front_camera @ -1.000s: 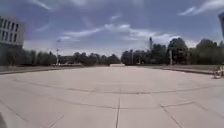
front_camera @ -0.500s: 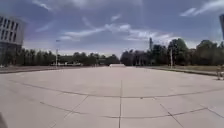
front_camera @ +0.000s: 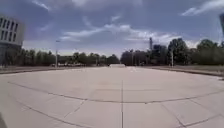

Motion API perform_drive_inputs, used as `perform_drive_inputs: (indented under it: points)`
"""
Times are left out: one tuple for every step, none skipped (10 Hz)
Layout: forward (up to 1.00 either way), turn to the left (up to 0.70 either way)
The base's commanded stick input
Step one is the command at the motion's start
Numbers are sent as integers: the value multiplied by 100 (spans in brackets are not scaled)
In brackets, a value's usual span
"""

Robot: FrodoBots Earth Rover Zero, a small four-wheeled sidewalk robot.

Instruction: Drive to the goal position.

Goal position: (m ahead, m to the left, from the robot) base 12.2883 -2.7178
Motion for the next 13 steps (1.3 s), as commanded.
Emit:
perform_drive_inputs:
  points:
    - [56, 0]
    - [56, 0]
    - [56, 0]
    - [56, 0]
    - [56, 0]
    - [56, 0]
    - [56, 0]
    - [56, 0]
    - [56, 0]
    - [56, 0]
    - [56, 0]
    - [56, 0]
    - [56, 0]
